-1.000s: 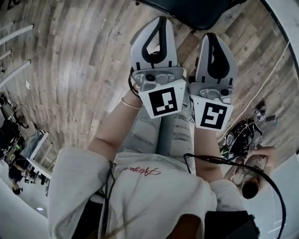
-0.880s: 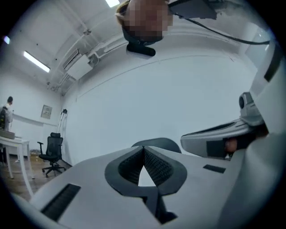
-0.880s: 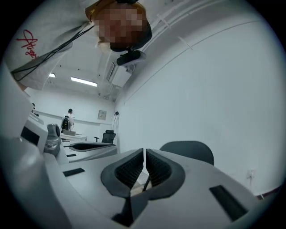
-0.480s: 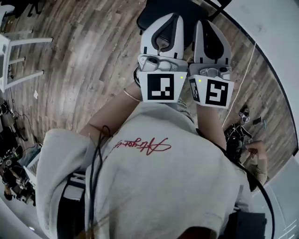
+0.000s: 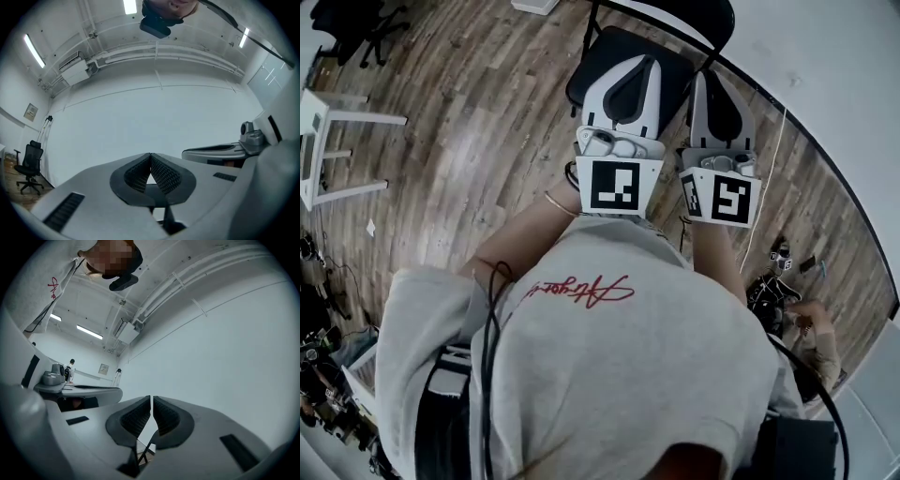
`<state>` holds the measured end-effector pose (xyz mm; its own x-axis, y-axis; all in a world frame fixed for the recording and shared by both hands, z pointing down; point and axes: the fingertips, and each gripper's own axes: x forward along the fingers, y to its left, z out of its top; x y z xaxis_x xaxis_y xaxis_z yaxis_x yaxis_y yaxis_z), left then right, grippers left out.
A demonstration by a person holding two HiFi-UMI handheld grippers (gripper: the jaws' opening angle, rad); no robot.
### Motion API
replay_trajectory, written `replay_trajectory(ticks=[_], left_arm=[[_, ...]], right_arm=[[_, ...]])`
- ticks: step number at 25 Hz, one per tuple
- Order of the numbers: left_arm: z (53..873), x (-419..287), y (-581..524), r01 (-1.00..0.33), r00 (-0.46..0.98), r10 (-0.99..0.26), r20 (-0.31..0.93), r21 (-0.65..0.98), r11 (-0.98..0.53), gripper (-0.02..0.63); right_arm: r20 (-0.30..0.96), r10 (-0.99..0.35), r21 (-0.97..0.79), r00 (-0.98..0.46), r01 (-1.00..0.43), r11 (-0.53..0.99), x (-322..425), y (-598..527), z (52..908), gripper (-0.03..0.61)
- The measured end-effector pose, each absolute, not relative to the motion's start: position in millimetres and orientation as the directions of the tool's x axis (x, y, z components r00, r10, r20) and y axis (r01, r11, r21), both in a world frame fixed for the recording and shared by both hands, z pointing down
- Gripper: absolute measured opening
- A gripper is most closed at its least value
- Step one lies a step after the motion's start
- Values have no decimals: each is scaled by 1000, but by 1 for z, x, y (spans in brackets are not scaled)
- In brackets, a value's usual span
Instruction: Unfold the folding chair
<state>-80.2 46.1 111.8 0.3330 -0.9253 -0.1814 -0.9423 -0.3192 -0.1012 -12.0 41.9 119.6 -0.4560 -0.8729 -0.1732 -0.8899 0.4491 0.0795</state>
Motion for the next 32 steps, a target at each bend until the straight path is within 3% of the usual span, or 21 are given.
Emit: replay_trajectory(ticks=[13, 32], left_arm=[[115, -74, 39, -941, 339, -923, -185, -59, -333, 15], [117, -85, 39, -942, 333, -926, -178, -119, -315, 15]], right_arm=[[-150, -866, 116, -477, -878, 464, -11, 39, 122, 28], [-163, -854, 128, -494, -869, 479, -19, 39, 116, 28]])
